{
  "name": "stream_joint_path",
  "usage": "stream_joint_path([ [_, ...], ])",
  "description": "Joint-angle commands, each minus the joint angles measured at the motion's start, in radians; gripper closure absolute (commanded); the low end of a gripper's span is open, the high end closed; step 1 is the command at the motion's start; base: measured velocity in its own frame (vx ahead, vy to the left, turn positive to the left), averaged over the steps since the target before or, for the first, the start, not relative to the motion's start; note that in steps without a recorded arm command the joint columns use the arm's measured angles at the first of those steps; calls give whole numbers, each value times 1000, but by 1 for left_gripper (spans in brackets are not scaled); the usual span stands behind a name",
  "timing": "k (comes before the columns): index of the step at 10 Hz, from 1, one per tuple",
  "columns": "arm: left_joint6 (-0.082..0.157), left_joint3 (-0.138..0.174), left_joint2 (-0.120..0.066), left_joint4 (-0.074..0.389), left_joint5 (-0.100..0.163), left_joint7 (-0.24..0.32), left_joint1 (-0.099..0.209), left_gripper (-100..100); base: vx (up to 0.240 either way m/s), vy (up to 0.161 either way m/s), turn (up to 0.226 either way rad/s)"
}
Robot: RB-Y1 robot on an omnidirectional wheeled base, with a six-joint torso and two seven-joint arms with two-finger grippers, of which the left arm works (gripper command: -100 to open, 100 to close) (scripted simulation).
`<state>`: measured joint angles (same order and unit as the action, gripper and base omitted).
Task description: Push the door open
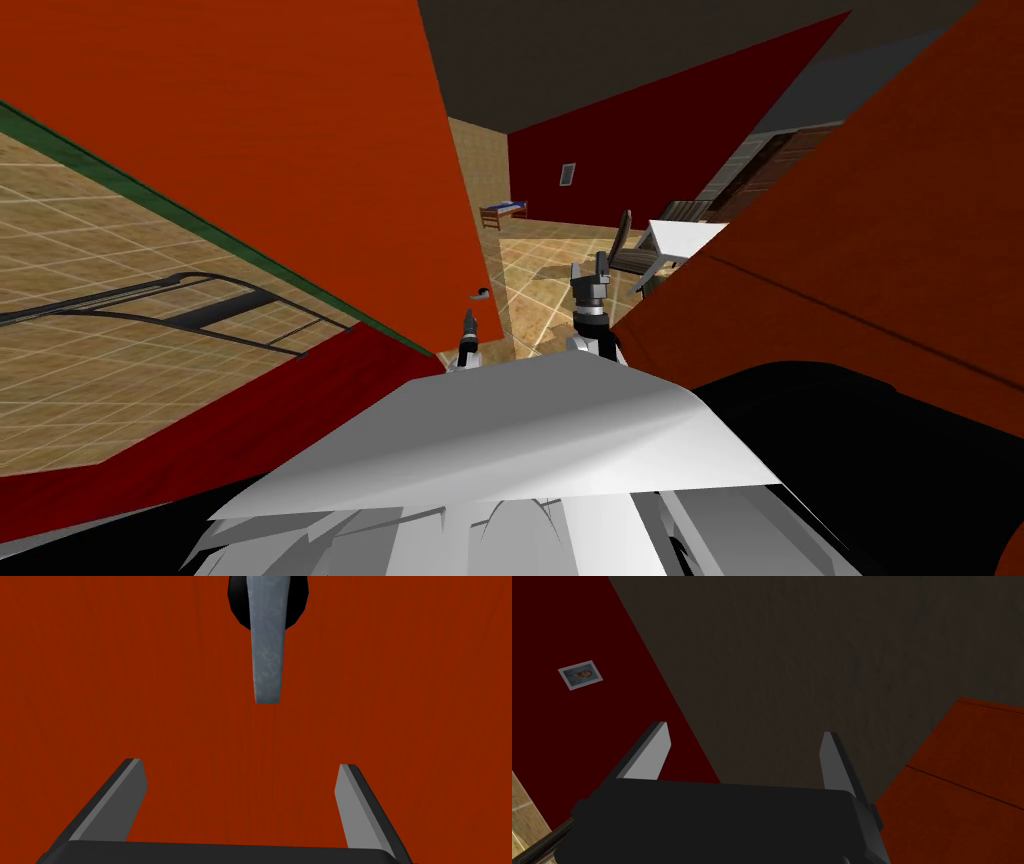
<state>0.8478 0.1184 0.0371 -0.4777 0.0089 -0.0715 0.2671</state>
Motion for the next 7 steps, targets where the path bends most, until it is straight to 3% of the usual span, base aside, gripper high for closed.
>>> stream_joint_path([
  [1,-7,-1,-11,-15,-1,0,-8,-100,99,212,-5],
  [3,-7,-1,-34,-15,0,-1,-8,-100,98,201,-5],
  [4,-7,-1,-34,-15,0,-1,-8,-100,58,136,-2],
  [7,-5,2,-81,-14,3,-4,-8,-100,116,115,-12],
])
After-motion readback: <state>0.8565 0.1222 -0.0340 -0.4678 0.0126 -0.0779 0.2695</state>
